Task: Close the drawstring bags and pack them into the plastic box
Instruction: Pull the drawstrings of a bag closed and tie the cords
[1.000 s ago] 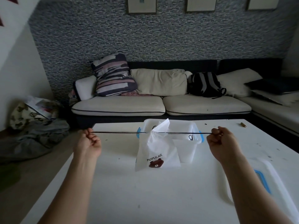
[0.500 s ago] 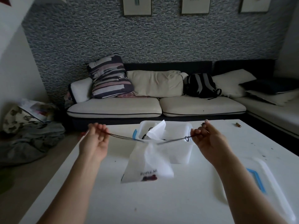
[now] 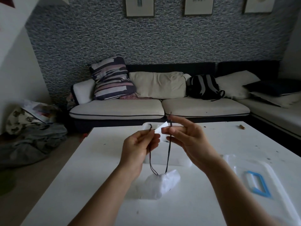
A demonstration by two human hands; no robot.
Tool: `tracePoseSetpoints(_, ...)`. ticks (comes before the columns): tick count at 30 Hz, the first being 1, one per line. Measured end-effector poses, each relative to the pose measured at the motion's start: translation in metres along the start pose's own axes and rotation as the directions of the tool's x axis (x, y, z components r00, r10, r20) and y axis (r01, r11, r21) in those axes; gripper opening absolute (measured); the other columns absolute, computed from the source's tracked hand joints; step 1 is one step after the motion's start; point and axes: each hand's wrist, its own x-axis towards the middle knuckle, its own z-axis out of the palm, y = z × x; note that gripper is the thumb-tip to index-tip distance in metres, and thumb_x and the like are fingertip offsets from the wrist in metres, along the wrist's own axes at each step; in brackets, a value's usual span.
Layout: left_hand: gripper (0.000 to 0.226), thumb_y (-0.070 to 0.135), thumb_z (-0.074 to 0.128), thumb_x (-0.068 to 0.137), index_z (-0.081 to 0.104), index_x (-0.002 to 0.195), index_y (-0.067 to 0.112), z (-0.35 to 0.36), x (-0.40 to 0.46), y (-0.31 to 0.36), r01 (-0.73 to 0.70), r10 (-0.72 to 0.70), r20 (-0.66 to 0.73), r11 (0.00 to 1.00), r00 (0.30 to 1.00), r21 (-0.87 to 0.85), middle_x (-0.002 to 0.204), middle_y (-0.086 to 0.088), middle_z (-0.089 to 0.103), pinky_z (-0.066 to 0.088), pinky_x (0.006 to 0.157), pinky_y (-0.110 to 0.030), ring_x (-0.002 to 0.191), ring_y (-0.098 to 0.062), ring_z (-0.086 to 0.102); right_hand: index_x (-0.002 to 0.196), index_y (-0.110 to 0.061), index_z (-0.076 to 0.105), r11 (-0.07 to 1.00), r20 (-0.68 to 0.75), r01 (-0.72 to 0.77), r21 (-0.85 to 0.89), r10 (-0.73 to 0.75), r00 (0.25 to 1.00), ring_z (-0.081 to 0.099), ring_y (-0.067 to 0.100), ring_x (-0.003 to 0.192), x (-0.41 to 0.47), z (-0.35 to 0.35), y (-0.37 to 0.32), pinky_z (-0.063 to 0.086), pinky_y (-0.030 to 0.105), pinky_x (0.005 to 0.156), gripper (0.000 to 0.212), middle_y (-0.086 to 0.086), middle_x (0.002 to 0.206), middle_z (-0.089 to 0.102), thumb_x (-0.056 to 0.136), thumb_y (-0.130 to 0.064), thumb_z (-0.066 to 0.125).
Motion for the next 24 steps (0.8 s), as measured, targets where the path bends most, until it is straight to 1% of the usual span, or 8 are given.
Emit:
tracePoseSetpoints(4,0.012,0.014,0.069,0.092,0.077,0.088,0.007,-0.004,0.003,-0.008,0.003,-0.002,-0.005,0.984,1.0,0.177,0.07,-0.007,0.063,0.051,0.056,-0.02,0.06,-0.014,0.058,0.096,-0.009,0.075,0.998,-0.015,0.067,-0.021,-0.067,0.998,0.071,0.019,0.101,-0.001,0.009,0.003,0.053,0.035,0.089,0.017,0.012,0.102,0.077,0.083,-0.017,0.068)
tracePoseSetpoints(7,0.018,0.019,0.066,0.094,0.078,0.086,0.008,-0.003,-0.001,-0.005,-0.003,-0.029,0.109,0.959,0.994,0.285,0.061,-0.003,0.051,0.041,0.048,-0.022,0.052,-0.015,0.044,0.088,-0.006,0.078,0.982,0.034,0.114,-0.152,-0.11,0.993,0.061,0.009,0.123,0.002,0.01,0.007,0.048,0.04,0.102,0.007,0.01,0.105,0.076,0.087,-0.008,0.071)
tracePoseSetpoints(10,0.022,0.017,0.06,0.097,0.074,0.089,0.003,0.0,-0.005,-0.002,0.05,-0.106,0.203,0.964,0.973,0.26,0.058,-0.001,0.042,0.031,0.046,-0.022,0.049,-0.014,0.035,0.09,-0.002,0.077,0.969,0.046,0.1,-0.225,-0.092,0.995,0.057,0.006,0.126,0.004,0.01,0.009,0.052,0.04,0.1,0.009,0.01,0.103,0.076,0.089,-0.006,0.07)
tracePoseSetpoints(13,0.024,0.011,0.053,0.1,0.061,0.079,0.001,0.002,-0.008,0.0,0.08,-0.149,0.256,0.962,0.955,0.26,0.059,-0.002,0.039,0.024,0.045,-0.023,0.048,-0.013,0.03,0.098,0.002,0.076,0.988,0.031,0.002,-0.152,0.003,1.0,0.07,0.019,0.098,0.003,0.013,0.009,0.056,0.04,0.09,0.013,0.01,0.093,0.076,0.089,-0.006,0.069)
tracePoseSetpoints(15,0.026,0.013,0.05,0.1,0.054,0.076,0.009,0.003,-0.009,0.001,0.124,-0.188,0.283,0.965,0.94,0.229,0.059,-0.001,0.038,0.02,0.046,-0.024,0.047,-0.012,0.028,0.097,-0.002,0.077,0.983,0.016,-0.037,-0.178,0.04,0.999,0.066,0.024,0.078,0.003,0.015,0.01,0.055,0.038,0.078,0.014,0.013,0.081,0.073,0.089,-0.011,0.071)
tracePoseSetpoints(18,0.025,0.022,0.046,0.098,0.055,0.077,0.012,0.003,-0.01,0.003,0.215,-0.262,0.335,0.962,0.905,0.171,0.06,-0.001,0.041,0.018,0.047,-0.025,0.046,-0.011,0.029,0.088,-0.004,0.079,0.974,-0.027,-0.052,-0.221,0.047,0.999,0.054,0.018,0.065,0.004,0.015,0.011,0.042,0.027,0.06,0.013,0.01,0.067,0.064,0.089,-0.014,0.072)
tracePoseSetpoints(21,0.026,0.022,0.058,0.097,0.061,0.075,0.01,0.001,-0.012,-0.001,0.089,-0.182,0.359,0.961,0.915,0.26,0.061,-0.004,0.045,0.024,0.044,-0.023,0.047,-0.012,0.036,0.086,-0.001,0.078,0.973,-0.018,-0.105,-0.208,0.104,0.994,0.043,0.014,0.056,0.005,0.014,0.012,0.035,0.025,0.055,0.015,0.007,0.058,0.055,0.089,-0.013,0.071)
tracePoseSetpoints(24,0.03,0.019,0.055,0.1,0.065,0.075,0.006,0.001,-0.016,-0.005,0.03,-0.127,0.348,0.962,0.929,0.272,0.059,-0.005,0.052,0.035,0.044,-0.022,0.049,-0.014,0.045,0.091,0.002,0.075,0.969,0.01,-0.134,-0.207,0.139,0.99,0.034,0.014,0.052,0.005,0.013,0.015,0.03,0.025,0.053,0.021,0.0,0.05,0.042,0.095,-0.016,0.065)
